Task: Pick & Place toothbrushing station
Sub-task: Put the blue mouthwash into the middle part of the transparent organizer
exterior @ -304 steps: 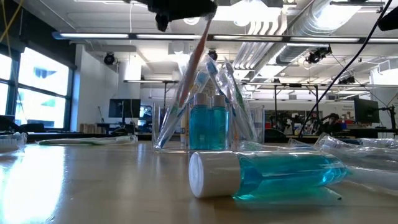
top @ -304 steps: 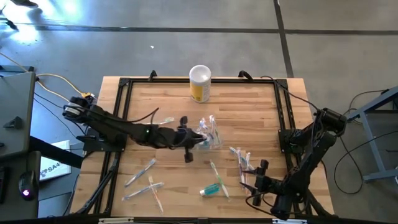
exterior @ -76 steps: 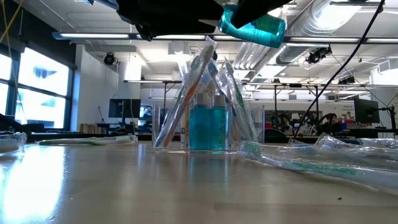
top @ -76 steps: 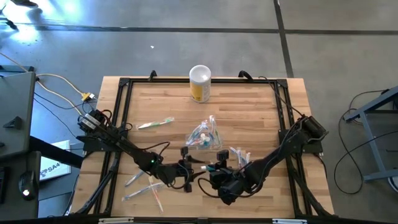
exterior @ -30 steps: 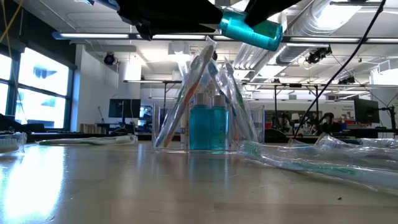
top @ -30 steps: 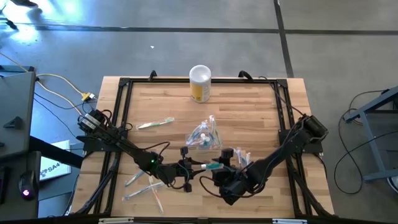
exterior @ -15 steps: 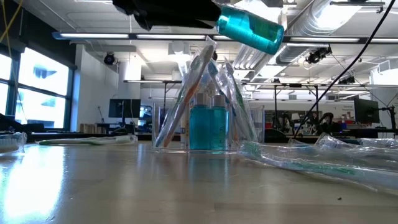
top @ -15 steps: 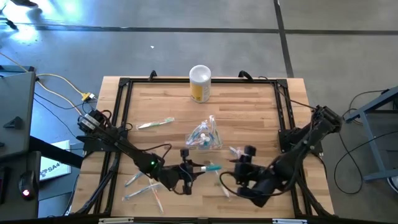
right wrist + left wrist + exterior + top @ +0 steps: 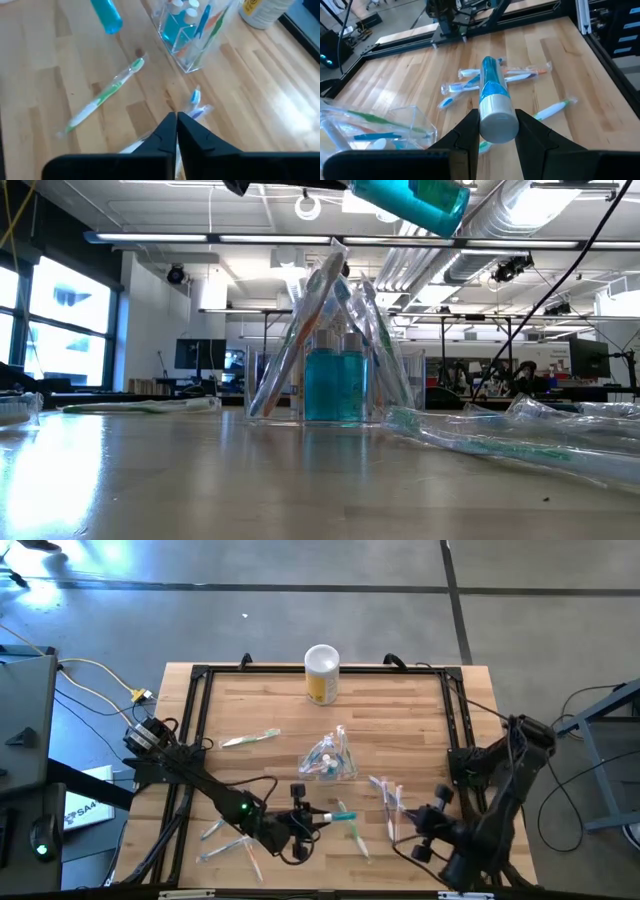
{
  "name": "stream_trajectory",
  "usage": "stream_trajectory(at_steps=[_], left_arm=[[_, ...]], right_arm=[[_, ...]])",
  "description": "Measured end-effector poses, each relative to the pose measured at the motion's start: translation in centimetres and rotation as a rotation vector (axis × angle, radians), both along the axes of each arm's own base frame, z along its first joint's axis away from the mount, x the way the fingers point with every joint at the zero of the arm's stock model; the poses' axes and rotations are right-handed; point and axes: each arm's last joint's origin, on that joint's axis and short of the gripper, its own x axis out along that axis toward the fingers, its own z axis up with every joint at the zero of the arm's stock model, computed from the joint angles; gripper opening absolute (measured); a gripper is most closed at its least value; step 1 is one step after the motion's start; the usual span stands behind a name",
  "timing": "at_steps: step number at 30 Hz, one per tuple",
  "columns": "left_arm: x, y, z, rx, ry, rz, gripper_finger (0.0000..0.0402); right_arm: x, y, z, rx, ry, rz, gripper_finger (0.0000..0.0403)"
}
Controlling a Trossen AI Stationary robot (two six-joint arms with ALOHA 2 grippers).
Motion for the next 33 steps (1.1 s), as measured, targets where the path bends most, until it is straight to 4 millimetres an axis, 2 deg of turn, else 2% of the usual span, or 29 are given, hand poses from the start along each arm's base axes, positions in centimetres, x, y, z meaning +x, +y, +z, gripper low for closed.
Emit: stream_trajectory(at_steps=[8, 13, 20, 26, 33], left_arm=[[0.0, -0.3, 0.6, 0.027, 0.024, -0.023, 0.0087], [0.9, 0.6, 5.0, -0.025, 0.150, 0.049, 0.0087], [2.1, 5.0, 9.5, -0.233, 0.341, 0.081, 0.0087], [3.3, 9.6, 8.8, -0.298, 0.494, 0.179, 0.0087], [4.0, 12.5, 7.5, -0.305, 0.599, 0.247, 0.0087]], right_arm=[[-3.1, -0.6, -4.4, -0.014, -0.071, -0.092, 0.0004], [-3.8, -1.6, -6.0, -0.032, -0.060, -0.145, 0.0004], [-3.4, -2.0, -6.2, -0.035, -0.049, -0.178, 0.0004], [-3.3, -2.0, -6.2, -0.035, -0.051, -0.176, 0.0004], [-3.3, -2.0, -6.2, -0.040, -0.052, -0.171, 0.0004]])
